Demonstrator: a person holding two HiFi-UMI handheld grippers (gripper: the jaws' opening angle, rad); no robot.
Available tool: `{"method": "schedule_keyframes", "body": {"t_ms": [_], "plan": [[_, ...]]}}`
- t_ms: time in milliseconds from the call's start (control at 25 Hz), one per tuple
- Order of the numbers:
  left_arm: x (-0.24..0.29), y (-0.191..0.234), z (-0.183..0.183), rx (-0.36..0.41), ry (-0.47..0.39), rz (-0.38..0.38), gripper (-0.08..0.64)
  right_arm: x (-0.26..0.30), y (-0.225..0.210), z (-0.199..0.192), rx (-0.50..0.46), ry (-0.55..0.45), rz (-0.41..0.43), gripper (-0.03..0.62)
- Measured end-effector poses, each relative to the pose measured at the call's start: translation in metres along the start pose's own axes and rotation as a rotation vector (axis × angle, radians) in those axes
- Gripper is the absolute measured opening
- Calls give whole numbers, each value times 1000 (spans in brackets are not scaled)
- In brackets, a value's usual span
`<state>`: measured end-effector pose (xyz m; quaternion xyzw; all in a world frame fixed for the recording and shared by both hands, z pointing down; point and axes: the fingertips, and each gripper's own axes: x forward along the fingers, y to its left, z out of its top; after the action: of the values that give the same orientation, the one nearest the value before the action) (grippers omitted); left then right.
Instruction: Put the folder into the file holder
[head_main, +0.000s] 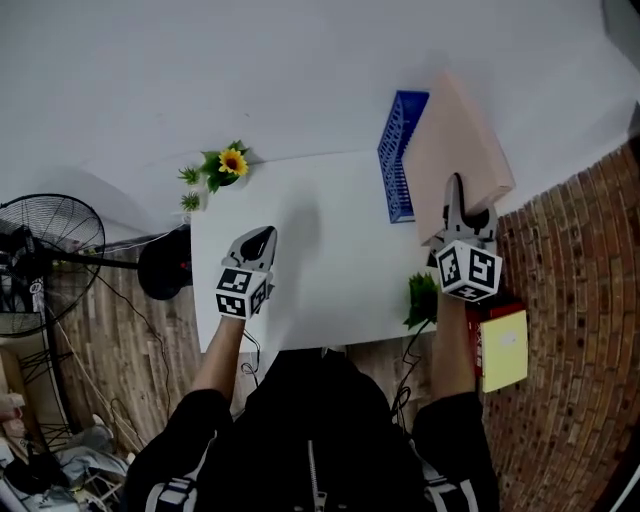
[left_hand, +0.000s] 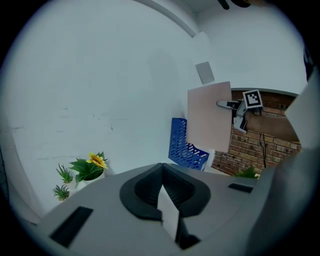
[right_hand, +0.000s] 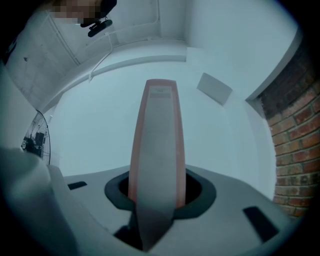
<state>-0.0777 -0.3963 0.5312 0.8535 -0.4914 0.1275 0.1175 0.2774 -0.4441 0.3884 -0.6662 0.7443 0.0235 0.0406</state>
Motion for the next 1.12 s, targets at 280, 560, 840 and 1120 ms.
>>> {"method": "schedule_keyframes", "body": {"t_ms": [280, 560, 840, 1120], "plan": [[7, 12, -9, 4, 33, 2, 23, 19, -3, -7, -6, -74, -30, 150], [11, 16, -26, -12, 69, 2, 23, 33, -6, -15, 20, -159, -46, 150], [15, 20, -44, -30, 109, 6, 23, 49, -2, -27, -6, -182, -28, 152], [13, 31, -57, -34, 141, 20, 23, 58, 3, -41, -5, -188, -32, 152]]}}
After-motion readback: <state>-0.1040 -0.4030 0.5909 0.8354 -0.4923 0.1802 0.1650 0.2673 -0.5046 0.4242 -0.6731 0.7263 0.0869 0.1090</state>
